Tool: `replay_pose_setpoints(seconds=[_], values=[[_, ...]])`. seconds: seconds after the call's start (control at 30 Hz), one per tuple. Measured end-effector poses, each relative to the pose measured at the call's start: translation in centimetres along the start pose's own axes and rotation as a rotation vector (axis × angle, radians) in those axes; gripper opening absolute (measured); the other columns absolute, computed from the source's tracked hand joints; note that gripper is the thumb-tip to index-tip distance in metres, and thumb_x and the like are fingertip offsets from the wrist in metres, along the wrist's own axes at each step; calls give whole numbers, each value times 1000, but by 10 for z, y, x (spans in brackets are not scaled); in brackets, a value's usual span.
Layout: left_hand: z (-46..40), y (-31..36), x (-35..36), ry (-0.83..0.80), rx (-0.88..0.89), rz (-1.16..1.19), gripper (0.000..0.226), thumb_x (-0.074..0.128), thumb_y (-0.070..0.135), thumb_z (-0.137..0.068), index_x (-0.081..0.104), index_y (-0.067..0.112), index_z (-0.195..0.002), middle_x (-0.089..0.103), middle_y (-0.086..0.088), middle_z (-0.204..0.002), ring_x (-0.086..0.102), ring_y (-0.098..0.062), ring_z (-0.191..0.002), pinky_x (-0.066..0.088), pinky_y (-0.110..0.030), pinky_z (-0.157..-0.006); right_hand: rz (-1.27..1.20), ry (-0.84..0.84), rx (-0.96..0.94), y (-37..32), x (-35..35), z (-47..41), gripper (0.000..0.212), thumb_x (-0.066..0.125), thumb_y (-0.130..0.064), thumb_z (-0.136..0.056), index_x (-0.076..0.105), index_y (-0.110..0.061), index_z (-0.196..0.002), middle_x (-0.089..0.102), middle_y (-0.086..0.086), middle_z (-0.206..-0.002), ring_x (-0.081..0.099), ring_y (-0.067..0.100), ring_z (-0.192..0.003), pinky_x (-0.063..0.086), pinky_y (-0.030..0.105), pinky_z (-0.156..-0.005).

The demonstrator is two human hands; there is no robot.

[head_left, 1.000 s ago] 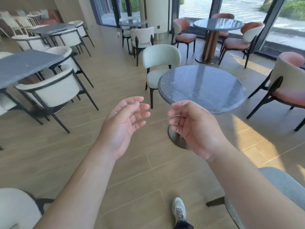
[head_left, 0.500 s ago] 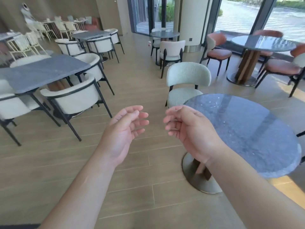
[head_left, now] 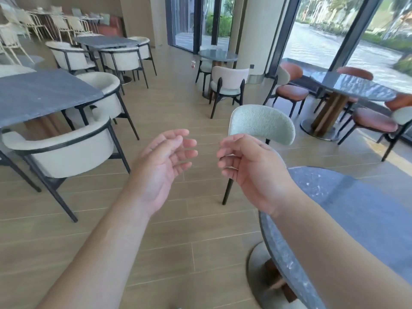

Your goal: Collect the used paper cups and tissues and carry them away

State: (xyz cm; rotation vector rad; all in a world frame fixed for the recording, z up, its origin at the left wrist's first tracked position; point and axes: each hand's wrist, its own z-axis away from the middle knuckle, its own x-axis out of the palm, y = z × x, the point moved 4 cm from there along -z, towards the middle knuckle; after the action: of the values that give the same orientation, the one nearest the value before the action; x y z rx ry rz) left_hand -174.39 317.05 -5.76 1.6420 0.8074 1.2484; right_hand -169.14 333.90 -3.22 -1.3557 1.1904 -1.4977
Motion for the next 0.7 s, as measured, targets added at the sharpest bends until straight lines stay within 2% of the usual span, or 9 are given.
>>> replay_pose_setpoints(seconds=[0.23, 0.37, 0.53, 0.7], values=[[-107, 36, -58, -16, 48, -11, 22, 59, 27, -86, 70, 23, -105, 77, 3, -96, 73, -12, -87, 56, -23, -72, -31, -64, -4, 10, 49, -115, 18, 52, -15, -83, 69, -14, -85, 67, 4, -77, 59, 15, -63, 46, 27, -61], [-157, 50, -101, 72, 68, -28, 23, 59, 27, -86, 70, 23, -106, 76, 1, -98, 72, -13, -88, 54, -27, -74, -30, -122, 16, 19, 81, -182, 25, 45, -8, -92, 69, -14, -85, 66, 4, -76, 58, 16, -63, 45, 28, -62], [-229, 53, -140, 140, 68, -78, 20, 60, 26, -86, 73, 25, -101, 77, 1, -97, 73, -13, -86, 55, -26, -72, -44, -210, 18, 29, 110, -275, 20, 51, -15, -81, 71, -17, -82, 68, 4, -77, 60, 16, -64, 47, 27, -60], [-321, 59, -165, 214, 90, -111, 20, 60, 26, -84, 72, 24, -100, 77, 1, -94, 73, -12, -83, 57, -23, -68, -79, -270, 41, 43, 125, -384, 22, 51, -13, -83, 71, -19, -81, 68, 4, -78, 60, 16, -65, 47, 29, -62]])
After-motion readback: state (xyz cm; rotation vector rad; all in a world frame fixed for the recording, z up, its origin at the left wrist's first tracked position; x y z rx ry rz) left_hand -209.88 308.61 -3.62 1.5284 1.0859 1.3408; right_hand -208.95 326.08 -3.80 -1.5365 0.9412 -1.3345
